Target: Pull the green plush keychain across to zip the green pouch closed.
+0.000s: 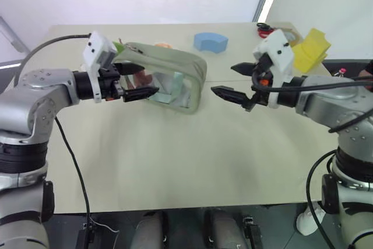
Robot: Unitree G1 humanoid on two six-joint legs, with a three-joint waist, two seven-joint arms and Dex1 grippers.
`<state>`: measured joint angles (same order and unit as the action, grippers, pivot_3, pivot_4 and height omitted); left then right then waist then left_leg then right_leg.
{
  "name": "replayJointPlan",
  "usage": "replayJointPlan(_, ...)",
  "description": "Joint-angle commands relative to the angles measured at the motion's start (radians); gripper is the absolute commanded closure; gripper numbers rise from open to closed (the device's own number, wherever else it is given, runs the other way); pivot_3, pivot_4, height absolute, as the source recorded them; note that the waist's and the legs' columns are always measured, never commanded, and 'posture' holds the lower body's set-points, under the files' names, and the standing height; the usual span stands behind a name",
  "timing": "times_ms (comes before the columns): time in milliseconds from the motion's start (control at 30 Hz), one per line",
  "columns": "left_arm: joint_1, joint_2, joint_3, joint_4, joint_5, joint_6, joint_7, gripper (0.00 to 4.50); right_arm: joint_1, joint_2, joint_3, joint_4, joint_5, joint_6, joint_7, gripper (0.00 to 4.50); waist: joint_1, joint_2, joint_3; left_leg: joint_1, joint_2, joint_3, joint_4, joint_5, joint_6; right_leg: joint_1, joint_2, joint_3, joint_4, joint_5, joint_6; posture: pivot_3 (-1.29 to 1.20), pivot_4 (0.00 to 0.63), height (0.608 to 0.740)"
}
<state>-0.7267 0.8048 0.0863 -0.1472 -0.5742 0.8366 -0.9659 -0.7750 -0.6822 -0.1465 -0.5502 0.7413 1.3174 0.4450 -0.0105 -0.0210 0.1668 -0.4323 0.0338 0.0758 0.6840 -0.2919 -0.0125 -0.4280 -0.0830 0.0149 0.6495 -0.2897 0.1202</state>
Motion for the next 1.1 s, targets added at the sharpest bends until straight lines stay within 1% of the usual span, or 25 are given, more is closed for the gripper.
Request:
replayJointPlan(33,-0.063,0.007,-0.021,0.045,0.037,-0.070,-0.026,0.01,0.016,-0.020,-0.038,-0.045,0.016,0.007,-0.008,0.00,0.001,0.000,0.000,0.000,0.000,0.000,0.000,0.000,0.000,0.000,0.000,0.000,0.000,0.000,0.000,0.00,0.150,0.740)
replayJointPlan(200,-0.132,0.055,-0.026,0.152,0.068,-0.100,-0.081,0.01,0.017,-0.032,-0.058,-0.061,0.044,0.024,-0.008,0.00,-0.003,0.000,0.000,0.000,0.000,0.000,0.000,0.000,0.000,0.001,0.000,0.000,0.000,0.000,0.000,0.00,0.150,0.740)
replayJointPlan(300,-0.202,0.104,-0.016,0.273,0.098,-0.138,-0.126,0.01,0.009,-0.070,-0.073,-0.046,0.055,0.019,0.021,0.00,-0.005,0.000,0.000,0.000,0.000,0.001,0.000,0.000,0.000,0.000,0.001,0.000,0.000,0.000,0.000,0.00,0.150,0.740)
replayJointPlan(367,-0.216,0.113,-0.021,0.295,0.101,-0.147,-0.145,0.01,-0.003,-0.080,-0.075,-0.030,0.059,0.010,0.029,0.00,-0.005,0.000,0.000,0.001,0.000,0.001,0.000,0.000,0.000,0.000,0.001,0.000,0.000,0.000,0.000,0.00,0.150,0.740)
replayJointPlan(467,-0.219,0.101,-0.021,0.286,0.089,-0.133,-0.147,0.01,-0.022,-0.074,-0.070,-0.007,0.062,-0.006,0.028,0.00,-0.002,0.000,0.000,0.001,0.000,0.001,0.000,0.000,0.000,0.001,0.001,0.001,0.000,0.000,0.000,0.00,0.150,0.740)
replayJointPlan(767,-0.092,0.052,0.002,0.102,0.038,-0.046,-0.086,0.01,-0.026,-0.032,-0.046,-0.004,0.063,-0.021,0.005,0.00,-0.004,0.000,0.000,0.001,0.000,0.000,0.000,0.000,0.000,0.001,0.001,0.001,0.003,0.000,0.000,0.00,0.150,0.740)
replayJointPlan(867,-0.094,0.045,0.016,0.098,0.031,-0.037,-0.062,0.01,-0.031,-0.027,-0.036,0.001,0.062,-0.028,0.004,0.00,-0.003,0.000,0.000,0.001,0.000,0.000,0.000,0.000,0.000,0.001,0.001,0.001,0.003,0.000,0.000,0.00,0.150,0.740)
replayJointPlan(1000,-0.100,0.062,0.020,0.096,0.024,-0.033,-0.062,0.01,-0.040,-0.028,-0.025,0.010,0.059,-0.039,0.006,0.00,-0.003,0.000,0.000,0.001,0.000,0.000,0.000,0.000,0.000,0.001,0.001,0.001,0.003,0.000,0.000,0.00,0.150,0.740)
replayJointPlan(1100,-0.111,0.103,0.019,0.131,0.050,-0.061,-0.081,0.01,-0.062,-0.024,0.004,0.041,0.035,-0.077,0.013,0.00,-0.004,0.000,0.000,0.001,0.000,0.000,0.000,0.000,0.000,0.001,0.001,0.001,0.003,0.000,0.000,0.00,0.150,0.740)
